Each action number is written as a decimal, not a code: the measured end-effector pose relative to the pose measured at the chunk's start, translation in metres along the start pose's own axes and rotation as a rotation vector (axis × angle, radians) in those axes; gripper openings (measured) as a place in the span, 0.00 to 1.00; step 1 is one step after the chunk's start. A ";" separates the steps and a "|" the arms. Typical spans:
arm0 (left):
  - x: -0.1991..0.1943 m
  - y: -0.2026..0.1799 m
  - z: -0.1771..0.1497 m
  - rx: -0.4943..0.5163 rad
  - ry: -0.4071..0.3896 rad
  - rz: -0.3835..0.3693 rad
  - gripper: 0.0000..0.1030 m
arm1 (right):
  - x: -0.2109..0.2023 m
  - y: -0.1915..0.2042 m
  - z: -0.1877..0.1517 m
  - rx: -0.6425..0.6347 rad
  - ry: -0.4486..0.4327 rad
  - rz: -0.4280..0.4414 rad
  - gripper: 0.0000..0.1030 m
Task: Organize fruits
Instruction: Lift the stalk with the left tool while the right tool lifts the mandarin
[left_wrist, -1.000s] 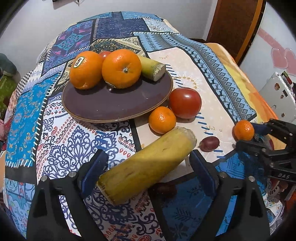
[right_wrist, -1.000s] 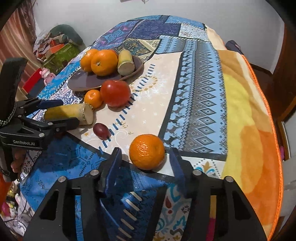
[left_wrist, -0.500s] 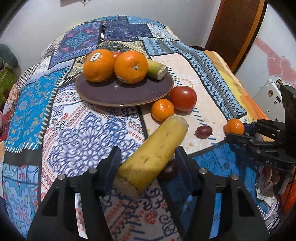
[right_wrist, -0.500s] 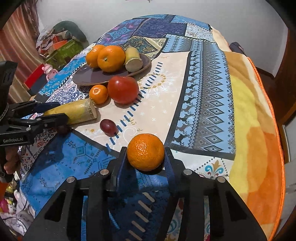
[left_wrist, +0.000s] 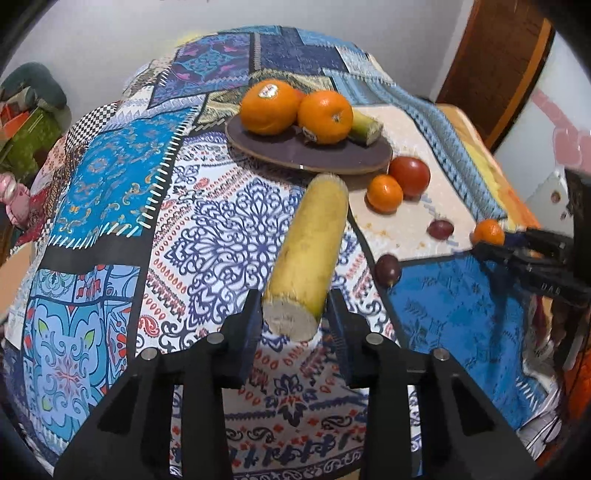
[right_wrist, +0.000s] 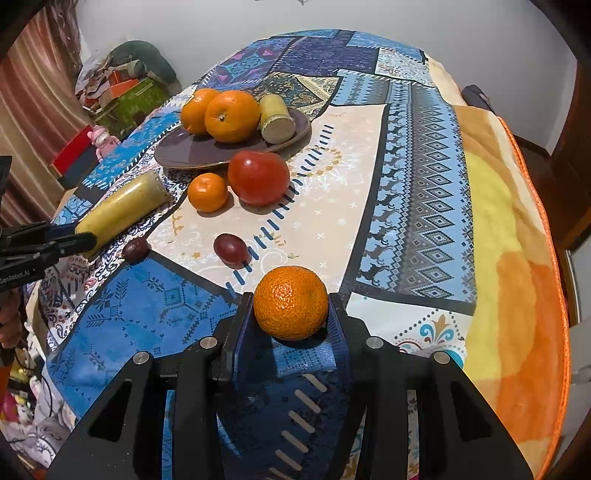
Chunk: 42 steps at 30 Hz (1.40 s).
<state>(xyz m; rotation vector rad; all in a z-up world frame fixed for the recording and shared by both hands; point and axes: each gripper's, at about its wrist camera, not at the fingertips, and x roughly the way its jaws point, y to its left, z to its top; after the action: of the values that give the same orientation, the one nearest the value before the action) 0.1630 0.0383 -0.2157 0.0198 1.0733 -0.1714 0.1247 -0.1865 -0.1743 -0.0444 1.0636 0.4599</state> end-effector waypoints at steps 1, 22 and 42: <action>0.002 -0.002 0.000 0.007 0.005 0.006 0.35 | 0.001 0.000 0.000 0.000 0.001 0.000 0.34; 0.047 -0.019 0.046 0.058 0.017 0.025 0.35 | 0.007 -0.002 0.006 0.010 -0.012 0.014 0.34; 0.015 0.008 0.071 -0.066 -0.077 0.036 0.35 | -0.005 0.017 0.043 -0.028 -0.103 0.044 0.33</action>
<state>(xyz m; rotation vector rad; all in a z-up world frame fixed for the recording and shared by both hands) 0.2331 0.0376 -0.1957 -0.0267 1.0007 -0.1029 0.1522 -0.1617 -0.1458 -0.0223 0.9586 0.5114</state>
